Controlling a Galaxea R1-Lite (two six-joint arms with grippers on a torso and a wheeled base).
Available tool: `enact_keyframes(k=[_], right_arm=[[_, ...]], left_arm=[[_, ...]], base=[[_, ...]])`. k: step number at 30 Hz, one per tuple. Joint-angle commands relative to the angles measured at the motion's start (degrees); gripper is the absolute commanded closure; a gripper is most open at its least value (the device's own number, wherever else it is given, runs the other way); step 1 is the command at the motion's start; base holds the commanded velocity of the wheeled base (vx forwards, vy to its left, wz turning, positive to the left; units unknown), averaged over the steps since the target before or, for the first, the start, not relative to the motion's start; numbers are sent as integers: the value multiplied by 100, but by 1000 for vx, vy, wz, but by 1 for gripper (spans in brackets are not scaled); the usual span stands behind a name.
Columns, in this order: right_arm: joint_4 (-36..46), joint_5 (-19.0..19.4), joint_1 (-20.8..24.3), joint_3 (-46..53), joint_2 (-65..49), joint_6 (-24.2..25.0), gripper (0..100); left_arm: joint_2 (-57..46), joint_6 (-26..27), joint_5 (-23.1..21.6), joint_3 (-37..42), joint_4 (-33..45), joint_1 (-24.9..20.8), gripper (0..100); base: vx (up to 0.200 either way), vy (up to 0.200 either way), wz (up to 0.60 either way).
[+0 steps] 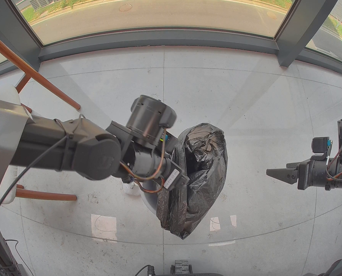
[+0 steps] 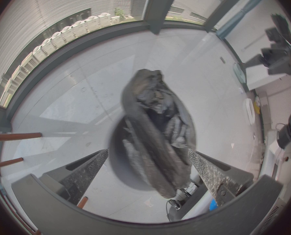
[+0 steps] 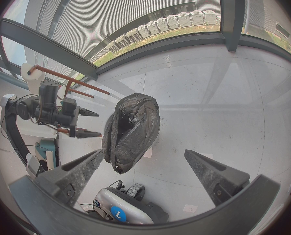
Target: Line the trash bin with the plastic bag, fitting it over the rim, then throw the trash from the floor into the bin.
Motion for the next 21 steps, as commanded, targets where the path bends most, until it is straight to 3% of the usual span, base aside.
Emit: enact_keyframes(k=[1,21], right_arm=[[-8,-1,10,51,-59,-3,0],[1,8,1,121,-103,6,0]], left_arm=[[-46,-16,21,132,-9,-246,0],[1018,-78,39,-202,-124,-272,0]], base=[[0,0,0],[0,0,0]])
